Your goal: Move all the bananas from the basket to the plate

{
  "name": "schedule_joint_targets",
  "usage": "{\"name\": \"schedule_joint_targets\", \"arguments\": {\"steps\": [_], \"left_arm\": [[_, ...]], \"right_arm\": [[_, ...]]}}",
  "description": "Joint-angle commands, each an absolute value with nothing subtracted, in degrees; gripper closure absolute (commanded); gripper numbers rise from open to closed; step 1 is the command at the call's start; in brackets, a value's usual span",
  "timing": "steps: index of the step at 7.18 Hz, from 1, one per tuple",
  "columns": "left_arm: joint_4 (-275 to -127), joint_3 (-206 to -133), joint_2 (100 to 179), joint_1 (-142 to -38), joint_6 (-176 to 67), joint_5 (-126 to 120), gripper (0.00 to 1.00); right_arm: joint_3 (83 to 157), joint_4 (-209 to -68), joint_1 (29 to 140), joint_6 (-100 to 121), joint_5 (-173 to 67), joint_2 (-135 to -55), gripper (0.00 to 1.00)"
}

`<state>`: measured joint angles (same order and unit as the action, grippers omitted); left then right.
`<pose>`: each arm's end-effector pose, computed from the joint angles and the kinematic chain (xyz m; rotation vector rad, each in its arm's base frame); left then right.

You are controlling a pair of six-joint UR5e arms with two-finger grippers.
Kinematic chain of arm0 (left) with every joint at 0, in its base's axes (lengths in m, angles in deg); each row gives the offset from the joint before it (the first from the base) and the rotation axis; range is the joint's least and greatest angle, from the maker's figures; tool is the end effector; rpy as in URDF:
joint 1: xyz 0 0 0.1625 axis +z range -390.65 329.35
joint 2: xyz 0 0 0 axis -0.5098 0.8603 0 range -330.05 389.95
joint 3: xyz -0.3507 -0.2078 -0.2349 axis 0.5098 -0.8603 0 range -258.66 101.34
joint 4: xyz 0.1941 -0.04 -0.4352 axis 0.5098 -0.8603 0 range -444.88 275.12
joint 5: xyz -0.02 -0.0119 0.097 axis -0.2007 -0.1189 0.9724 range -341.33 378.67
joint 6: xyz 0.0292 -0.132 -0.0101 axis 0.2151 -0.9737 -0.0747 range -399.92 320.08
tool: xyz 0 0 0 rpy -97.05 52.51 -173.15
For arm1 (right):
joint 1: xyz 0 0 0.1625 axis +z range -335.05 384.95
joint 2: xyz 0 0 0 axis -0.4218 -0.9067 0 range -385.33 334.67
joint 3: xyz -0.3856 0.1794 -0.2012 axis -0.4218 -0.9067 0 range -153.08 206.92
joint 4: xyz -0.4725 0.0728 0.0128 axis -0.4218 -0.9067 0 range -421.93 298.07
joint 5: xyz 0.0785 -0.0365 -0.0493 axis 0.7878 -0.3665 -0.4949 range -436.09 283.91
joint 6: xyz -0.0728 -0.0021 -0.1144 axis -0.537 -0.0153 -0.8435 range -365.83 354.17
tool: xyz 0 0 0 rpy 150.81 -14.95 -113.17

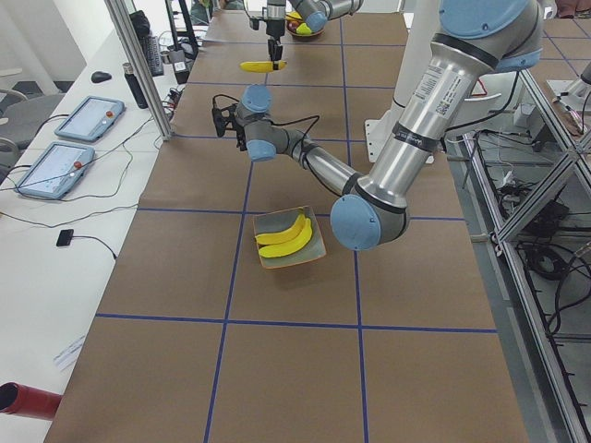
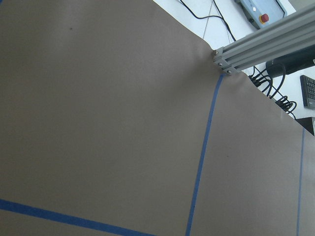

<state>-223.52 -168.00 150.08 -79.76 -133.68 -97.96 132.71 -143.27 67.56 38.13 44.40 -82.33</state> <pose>0.4525 -0.6335 0.2709 0.1564 1.3916 -0.4527 -0.4796 -0.5288 0.1905 0.3358 -1.0412 -0.3203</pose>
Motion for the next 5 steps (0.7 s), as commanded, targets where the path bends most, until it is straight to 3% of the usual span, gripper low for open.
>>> {"name": "schedule_joint_targets", "arguments": {"steps": [1, 5], "left_arm": [[-227.23, -167.96, 151.06, -76.73, -133.61, -97.78, 0.00], [-241.55, -166.03, 152.12, -74.60, -134.39, -97.69, 0.00]], "right_arm": [[132.48, -143.23, 61.38, 39.17, 37.94, -79.74, 1.00], [132.21, -137.61, 58.44, 45.66, 37.81, -77.62, 1.00]]}}
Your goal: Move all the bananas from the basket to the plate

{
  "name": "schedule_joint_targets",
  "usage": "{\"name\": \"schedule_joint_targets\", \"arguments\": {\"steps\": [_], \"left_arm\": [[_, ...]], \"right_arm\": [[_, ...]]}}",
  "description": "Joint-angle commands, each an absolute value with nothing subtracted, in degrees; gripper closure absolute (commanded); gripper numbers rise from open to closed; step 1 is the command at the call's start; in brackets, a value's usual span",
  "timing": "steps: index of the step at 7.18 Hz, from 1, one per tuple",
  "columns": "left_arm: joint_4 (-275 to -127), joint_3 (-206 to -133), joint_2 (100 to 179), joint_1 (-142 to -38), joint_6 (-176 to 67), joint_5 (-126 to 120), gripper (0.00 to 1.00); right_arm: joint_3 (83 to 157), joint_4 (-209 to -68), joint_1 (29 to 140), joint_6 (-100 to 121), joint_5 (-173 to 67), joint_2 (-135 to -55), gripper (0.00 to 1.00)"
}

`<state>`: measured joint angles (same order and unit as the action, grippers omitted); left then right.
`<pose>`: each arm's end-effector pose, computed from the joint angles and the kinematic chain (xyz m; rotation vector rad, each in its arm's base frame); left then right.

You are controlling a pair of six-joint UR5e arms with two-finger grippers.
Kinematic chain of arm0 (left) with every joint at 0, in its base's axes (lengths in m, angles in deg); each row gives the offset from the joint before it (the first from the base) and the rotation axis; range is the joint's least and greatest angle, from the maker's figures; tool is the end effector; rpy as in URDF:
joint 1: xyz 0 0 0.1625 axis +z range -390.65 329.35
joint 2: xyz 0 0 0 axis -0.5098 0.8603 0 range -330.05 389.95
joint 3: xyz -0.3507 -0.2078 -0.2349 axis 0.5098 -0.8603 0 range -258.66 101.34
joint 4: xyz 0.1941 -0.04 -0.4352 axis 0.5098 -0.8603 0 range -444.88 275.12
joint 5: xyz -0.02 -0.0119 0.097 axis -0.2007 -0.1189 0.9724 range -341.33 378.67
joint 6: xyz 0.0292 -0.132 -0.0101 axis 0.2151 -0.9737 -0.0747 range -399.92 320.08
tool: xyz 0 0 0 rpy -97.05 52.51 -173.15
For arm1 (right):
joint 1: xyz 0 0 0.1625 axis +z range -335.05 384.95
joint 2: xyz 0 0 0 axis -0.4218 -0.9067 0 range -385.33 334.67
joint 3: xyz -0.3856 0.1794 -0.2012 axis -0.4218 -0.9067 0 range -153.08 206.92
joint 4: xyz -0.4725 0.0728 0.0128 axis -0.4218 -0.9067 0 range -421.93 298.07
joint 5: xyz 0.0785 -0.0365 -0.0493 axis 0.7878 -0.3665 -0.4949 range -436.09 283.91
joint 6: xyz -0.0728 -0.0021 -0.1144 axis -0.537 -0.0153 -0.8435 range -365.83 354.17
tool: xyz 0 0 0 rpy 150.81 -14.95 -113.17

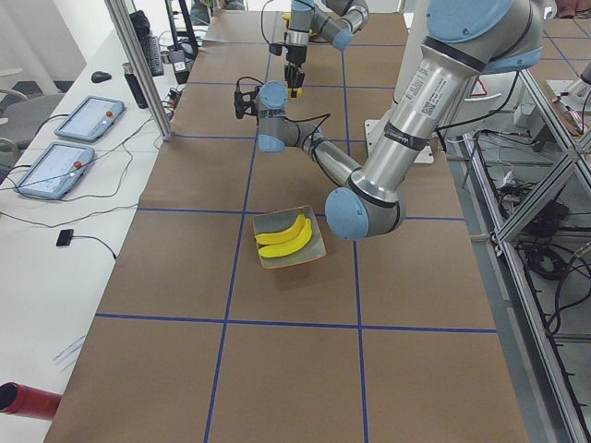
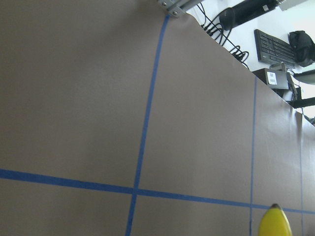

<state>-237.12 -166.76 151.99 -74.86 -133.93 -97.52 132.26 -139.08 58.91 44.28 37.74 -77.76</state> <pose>0.4964 -0.5856 0.2260 0.2113 1.6014 -0.2831 -0.5516 -0.4661 0.1292 0.3849 -1.1282 -0.3295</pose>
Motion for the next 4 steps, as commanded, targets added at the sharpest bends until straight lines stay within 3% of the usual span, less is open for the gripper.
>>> {"name": "schedule_joint_targets", "arguments": {"steps": [1, 4], "left_arm": [[-245.50, -165.76, 152.04, -73.46, -138.75, -97.78, 0.00], [-251.24, -164.88, 152.03, -70.73, -144.31, -97.78, 0.00]], "right_arm": [[132.56, -137.43, 58.44, 45.67, 38.07, -77.53, 1.00], [132.65, -133.82, 57.03, 46.11, 38.17, -77.53, 1.00]]}}
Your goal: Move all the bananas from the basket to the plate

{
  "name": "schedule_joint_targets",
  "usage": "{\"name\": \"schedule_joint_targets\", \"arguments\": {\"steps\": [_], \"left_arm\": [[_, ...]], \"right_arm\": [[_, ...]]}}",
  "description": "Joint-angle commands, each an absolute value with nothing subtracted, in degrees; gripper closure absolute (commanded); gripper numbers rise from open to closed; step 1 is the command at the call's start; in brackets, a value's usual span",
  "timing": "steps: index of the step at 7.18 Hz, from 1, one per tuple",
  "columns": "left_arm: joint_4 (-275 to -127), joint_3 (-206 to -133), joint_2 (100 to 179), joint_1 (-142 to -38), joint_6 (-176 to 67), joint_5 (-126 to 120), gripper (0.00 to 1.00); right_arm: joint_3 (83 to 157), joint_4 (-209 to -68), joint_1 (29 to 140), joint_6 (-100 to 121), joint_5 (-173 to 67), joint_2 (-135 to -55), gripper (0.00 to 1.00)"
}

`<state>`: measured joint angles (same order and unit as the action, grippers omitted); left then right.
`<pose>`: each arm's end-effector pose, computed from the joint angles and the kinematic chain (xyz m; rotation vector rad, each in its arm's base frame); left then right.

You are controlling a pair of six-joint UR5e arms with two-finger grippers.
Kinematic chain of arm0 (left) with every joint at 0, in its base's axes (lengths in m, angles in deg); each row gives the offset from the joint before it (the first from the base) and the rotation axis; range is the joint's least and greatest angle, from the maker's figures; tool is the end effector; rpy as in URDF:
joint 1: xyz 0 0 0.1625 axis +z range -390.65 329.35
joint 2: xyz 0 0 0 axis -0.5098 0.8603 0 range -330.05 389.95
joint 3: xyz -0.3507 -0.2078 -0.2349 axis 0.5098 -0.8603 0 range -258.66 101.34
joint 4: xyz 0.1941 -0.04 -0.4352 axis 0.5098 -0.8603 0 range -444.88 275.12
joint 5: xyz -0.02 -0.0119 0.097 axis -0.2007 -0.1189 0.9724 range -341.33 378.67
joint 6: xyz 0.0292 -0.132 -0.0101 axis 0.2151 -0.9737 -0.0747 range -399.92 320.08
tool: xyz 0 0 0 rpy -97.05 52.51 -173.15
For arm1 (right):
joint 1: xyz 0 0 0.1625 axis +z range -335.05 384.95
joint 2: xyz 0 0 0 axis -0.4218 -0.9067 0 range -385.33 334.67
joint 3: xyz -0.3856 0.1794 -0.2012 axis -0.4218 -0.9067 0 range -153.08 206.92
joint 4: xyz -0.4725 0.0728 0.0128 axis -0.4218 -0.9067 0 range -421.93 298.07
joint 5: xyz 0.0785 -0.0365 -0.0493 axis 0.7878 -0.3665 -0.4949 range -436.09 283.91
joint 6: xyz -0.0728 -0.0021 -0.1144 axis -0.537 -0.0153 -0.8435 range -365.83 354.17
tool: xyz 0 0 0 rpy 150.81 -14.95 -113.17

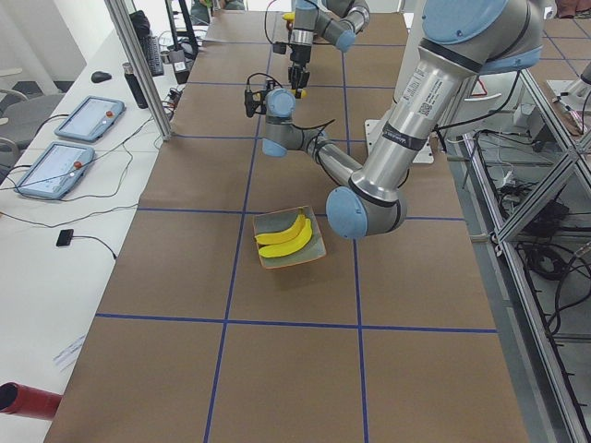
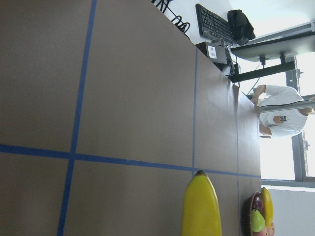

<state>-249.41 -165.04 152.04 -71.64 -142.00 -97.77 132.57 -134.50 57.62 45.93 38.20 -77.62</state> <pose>0.5178 -0.5468 0.2177 0.1201 1.7765 -0.2541 -0.5570 -0.4492 0.1128 0.4062 -1.2072 -0.3454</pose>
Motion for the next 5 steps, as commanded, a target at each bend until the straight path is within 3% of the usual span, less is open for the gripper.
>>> {"name": "schedule_joint_targets", "arguments": {"steps": [1, 5], "left_arm": [[-251.51, -164.79, 152.12, -70.03, -144.42, -97.69, 0.01], [-251.60, -164.88, 152.39, -69.32, -144.51, -97.43, 0.10]], "right_arm": [[132.74, -133.82, 56.86, 46.11, 38.16, -77.18, 1.00], [132.65, -133.82, 56.59, 46.03, 38.08, -76.74, 1.00]]}}
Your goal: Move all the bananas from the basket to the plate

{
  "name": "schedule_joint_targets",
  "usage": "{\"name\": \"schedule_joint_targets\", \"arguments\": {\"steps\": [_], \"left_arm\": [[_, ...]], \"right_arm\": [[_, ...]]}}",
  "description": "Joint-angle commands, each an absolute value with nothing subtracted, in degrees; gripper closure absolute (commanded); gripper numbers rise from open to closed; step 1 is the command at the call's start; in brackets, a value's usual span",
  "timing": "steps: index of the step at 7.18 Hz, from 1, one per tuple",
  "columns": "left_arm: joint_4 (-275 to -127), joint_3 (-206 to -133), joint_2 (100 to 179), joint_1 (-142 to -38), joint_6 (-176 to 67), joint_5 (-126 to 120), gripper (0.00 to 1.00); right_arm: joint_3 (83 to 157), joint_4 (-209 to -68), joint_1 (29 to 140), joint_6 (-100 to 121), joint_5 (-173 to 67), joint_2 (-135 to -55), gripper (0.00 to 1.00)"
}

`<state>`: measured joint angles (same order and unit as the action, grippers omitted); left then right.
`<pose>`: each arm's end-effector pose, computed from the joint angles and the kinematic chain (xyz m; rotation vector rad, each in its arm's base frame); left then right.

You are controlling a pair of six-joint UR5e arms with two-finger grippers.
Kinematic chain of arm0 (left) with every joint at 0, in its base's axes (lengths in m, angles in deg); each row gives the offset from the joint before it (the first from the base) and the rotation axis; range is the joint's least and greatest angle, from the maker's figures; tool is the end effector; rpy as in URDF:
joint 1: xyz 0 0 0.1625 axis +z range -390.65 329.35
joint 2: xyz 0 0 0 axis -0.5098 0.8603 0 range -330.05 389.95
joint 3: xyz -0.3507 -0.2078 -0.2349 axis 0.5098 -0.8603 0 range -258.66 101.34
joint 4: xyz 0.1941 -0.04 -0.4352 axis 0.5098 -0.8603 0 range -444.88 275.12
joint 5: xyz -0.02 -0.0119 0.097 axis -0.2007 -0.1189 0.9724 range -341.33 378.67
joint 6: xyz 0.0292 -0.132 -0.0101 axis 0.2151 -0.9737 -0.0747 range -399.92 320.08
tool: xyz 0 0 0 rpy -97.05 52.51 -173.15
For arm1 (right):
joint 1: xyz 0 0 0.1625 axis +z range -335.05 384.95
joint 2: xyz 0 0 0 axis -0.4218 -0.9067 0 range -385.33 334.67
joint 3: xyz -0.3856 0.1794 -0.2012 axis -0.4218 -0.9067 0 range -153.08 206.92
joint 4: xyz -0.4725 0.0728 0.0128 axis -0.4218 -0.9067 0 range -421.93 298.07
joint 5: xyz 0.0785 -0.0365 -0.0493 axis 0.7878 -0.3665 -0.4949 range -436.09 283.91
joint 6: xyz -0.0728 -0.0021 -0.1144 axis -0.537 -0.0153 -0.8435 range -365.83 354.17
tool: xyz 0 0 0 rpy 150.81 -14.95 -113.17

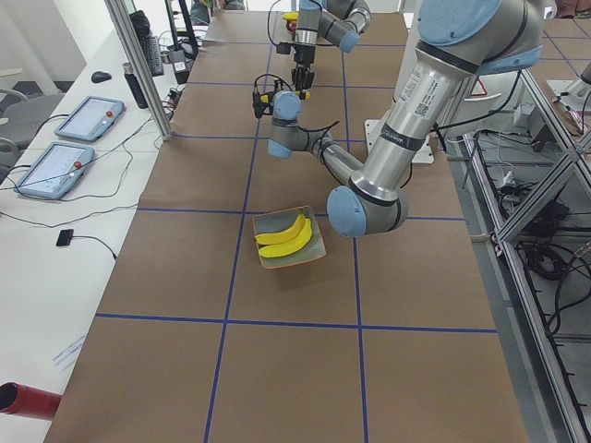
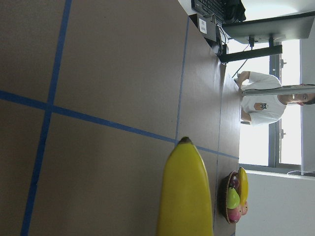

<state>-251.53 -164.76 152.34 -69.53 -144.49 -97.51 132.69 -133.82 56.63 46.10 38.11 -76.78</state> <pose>0.5353 -0.5262 0.2127 0.0653 1.8129 -0.2438 -0.5626 -0.4385 0.0998 0.4137 -1.2328 -0.3621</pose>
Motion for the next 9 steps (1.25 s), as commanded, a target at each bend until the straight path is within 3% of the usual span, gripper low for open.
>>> {"name": "schedule_joint_targets", "arguments": {"steps": [1, 3, 4, 5, 6, 7, 9], "left_arm": [[-251.60, -164.96, 152.39, -69.06, -144.51, -97.43, 0.12], [-251.60, -165.05, 152.39, -68.79, -145.03, -97.43, 0.14], [-251.69, -165.14, 152.47, -68.71, -145.38, -97.43, 0.24], [-251.69, -165.32, 152.47, -68.71, -145.73, -97.43, 0.66], [-251.78, -165.32, 153.17, -68.53, -146.26, -97.43, 1.00], [-251.78, -165.32, 153.35, -68.53, -146.44, -97.43, 1.00], [-251.78, -165.32, 153.18, -68.53, -146.44, -97.43, 1.00]], "right_arm": [[132.65, -133.82, 56.59, 46.02, 37.99, -76.65, 1.00], [132.65, -133.82, 56.59, 46.02, 37.99, -76.65, 1.00], [132.65, -133.30, 56.59, 46.02, 37.99, -76.65, 1.00], [132.39, -132.16, 56.16, 46.02, 37.90, -76.91, 1.00], [132.47, -132.06, 56.06, 46.02, 37.90, -76.83, 1.00], [132.56, -131.98, 55.89, 46.02, 37.73, -76.92, 0.01], [133.26, -128.05, 56.41, 46.11, 38.07, -77.96, 0.00]]}}
